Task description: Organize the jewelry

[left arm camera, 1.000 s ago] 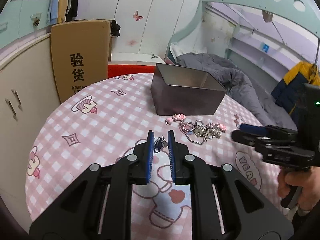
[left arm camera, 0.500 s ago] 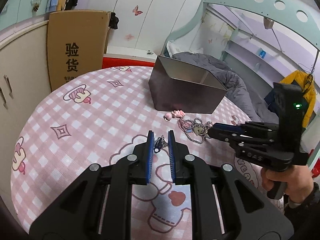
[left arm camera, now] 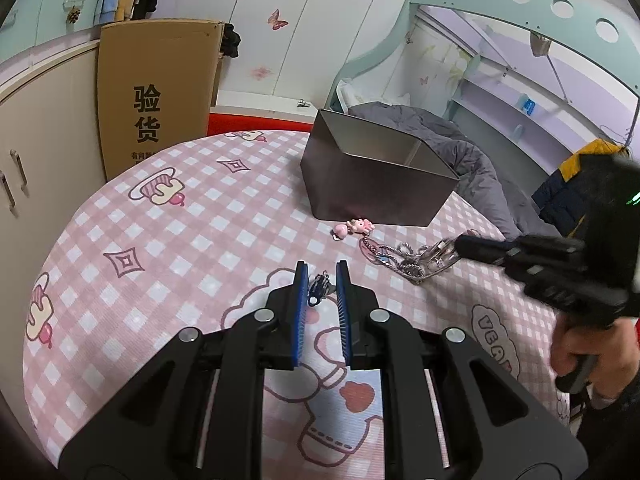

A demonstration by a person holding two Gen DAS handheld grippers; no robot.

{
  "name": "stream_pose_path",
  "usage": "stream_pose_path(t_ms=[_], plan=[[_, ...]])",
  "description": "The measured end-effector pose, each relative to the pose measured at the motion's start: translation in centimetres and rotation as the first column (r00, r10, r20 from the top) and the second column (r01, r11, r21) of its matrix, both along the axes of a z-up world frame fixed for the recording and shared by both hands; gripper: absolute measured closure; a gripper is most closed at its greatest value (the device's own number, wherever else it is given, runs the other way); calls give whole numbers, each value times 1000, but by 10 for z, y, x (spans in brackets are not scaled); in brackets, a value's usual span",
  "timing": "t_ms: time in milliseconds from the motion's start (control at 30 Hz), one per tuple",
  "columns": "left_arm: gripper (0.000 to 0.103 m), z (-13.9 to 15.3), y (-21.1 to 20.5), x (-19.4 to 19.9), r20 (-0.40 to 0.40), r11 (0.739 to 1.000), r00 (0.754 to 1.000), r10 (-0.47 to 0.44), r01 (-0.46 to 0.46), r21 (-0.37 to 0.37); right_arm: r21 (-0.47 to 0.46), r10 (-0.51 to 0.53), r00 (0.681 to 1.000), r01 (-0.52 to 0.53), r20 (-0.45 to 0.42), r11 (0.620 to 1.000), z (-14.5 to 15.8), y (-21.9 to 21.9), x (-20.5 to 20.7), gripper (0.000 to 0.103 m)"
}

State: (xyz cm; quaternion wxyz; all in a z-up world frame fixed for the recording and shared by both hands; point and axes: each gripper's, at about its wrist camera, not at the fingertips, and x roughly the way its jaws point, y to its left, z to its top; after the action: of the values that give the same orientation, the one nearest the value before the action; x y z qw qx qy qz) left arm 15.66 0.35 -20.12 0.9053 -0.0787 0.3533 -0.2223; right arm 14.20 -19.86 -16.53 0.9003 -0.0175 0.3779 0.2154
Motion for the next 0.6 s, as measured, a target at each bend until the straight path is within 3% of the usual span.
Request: stream_pose_path(t_ms=[333, 600], plan=[[89, 19, -5, -13, 50, 999, 999, -10, 8, 34, 205, 35, 995, -55, 98, 977, 71, -24, -30, 99], [89, 48, -5, -24, 103, 999, 994, -30, 26, 32, 309, 61, 994, -86, 91, 947, 83, -34, -46, 99]])
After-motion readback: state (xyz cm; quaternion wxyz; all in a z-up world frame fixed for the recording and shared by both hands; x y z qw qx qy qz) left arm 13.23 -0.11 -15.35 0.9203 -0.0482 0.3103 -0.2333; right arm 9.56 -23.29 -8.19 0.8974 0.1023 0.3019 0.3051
